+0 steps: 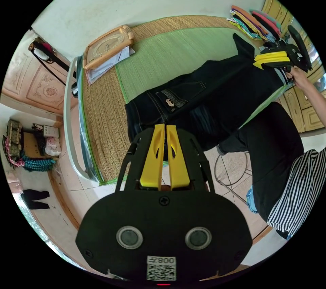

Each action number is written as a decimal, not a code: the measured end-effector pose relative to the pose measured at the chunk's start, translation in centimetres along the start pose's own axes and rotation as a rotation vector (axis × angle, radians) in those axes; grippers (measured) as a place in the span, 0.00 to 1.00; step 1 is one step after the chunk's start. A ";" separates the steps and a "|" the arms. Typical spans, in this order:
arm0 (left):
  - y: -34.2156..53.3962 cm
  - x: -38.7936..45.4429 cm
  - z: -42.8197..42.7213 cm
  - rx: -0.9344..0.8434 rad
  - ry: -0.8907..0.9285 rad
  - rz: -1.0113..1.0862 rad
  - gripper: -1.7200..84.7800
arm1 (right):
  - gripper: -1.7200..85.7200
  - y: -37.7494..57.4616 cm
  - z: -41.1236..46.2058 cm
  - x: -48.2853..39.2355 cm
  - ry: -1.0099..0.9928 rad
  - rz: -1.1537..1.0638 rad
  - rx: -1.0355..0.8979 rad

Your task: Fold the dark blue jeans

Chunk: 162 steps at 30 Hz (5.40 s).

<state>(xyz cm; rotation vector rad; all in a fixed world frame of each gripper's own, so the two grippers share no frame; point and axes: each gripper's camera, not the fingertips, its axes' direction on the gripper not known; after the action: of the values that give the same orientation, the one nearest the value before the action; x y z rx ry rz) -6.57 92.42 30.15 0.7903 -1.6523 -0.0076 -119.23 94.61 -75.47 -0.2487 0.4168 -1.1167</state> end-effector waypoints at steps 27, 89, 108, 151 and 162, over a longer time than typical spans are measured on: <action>10.9 3.8 20.6 -0.061 0.114 -0.087 0.02 | 0.04 3.2 8.2 -16.9 -0.176 0.013 -0.146; -3.1 25.2 25.1 0.047 -0.012 0.179 0.03 | 0.05 3.9 26.4 -13.7 -0.430 0.092 -0.024; -10.4 26.0 21.7 -0.045 0.132 0.090 0.03 | 0.02 10.0 36.2 -3.4 -0.421 0.329 0.007; -43.1 37.8 11.3 0.019 0.736 0.066 0.08 | 0.06 3.0 68.6 23.9 0.004 0.735 -0.254; -44.0 40.9 2.8 0.107 0.772 0.111 0.05 | 0.02 11.5 68.5 23.5 -0.154 0.733 -0.052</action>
<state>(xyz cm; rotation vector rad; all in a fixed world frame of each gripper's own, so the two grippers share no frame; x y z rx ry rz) 11.40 37.34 46.45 0.6626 -0.9607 0.4178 -70.66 77.20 -23.33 -0.2006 0.3556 -0.3660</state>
